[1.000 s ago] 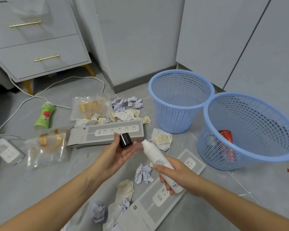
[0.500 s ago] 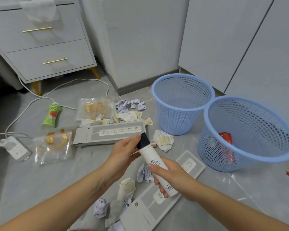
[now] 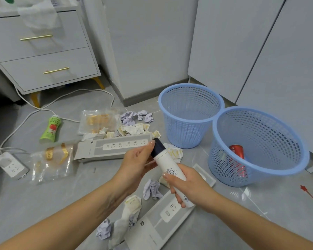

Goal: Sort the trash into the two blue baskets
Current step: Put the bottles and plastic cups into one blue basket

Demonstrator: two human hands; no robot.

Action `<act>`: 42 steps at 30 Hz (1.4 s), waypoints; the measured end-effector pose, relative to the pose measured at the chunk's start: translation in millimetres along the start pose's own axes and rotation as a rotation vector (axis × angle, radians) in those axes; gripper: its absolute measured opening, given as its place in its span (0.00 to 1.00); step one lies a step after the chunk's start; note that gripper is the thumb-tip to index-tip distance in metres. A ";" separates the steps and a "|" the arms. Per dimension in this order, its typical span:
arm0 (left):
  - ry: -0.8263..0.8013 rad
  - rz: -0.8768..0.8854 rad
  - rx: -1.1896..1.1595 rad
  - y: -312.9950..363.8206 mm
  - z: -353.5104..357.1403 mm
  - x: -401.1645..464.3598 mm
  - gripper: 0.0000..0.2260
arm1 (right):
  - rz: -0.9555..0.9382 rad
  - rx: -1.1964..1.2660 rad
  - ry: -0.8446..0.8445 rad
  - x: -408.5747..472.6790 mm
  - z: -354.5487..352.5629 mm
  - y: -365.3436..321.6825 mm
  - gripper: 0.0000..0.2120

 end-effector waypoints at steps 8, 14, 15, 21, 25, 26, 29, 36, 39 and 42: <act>-0.054 0.045 0.002 3.2 16.0 -7.0 0.16 | -0.051 -0.109 0.047 -6.4 -15.9 -4.9 0.10; -0.153 0.007 -0.041 25.4 59.6 6.6 0.16 | -0.154 0.053 0.158 2.3 -60.8 -59.6 0.14; -0.136 -0.042 -0.021 20.5 63.8 9.9 0.15 | -0.191 0.062 0.229 6.3 -81.1 -76.4 0.13; -0.204 0.150 0.957 -45.3 33.3 30.5 0.05 | -0.015 -0.483 0.546 45.4 -230.6 -84.8 0.15; -0.323 0.245 1.354 -79.4 2.6 39.4 0.06 | 0.343 -0.733 0.421 75.1 -259.3 -12.9 0.20; -0.343 0.239 1.436 -85.9 -7.0 41.4 0.07 | 0.425 -0.767 0.376 80.8 -258.1 3.9 0.21; -0.359 0.174 1.542 -93.2 -34.8 46.9 0.11 | 0.619 -0.853 0.250 92.3 -254.6 40.3 0.22; -0.194 0.013 1.476 -88.5 -106.4 59.3 0.10 | 0.790 -0.839 0.120 116.9 -239.1 78.5 0.23; -0.182 -0.032 1.465 -90.8 -126.9 58.2 0.10 | 0.739 -0.825 0.169 123.2 -237.6 82.0 0.24; -0.236 -0.046 1.575 -92.5 -140.8 51.6 0.11 | 0.719 -0.821 0.213 118.3 -233.4 74.4 0.25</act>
Point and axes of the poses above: each hand's wrist, its own x-axis towards the middle knuckle, its own z-axis out of the palm, y = z × x, the point moved 6 cm from there along x, towards the middle knuckle, and after that the axes turned 13 degrees about y, right-handed, at the moved point
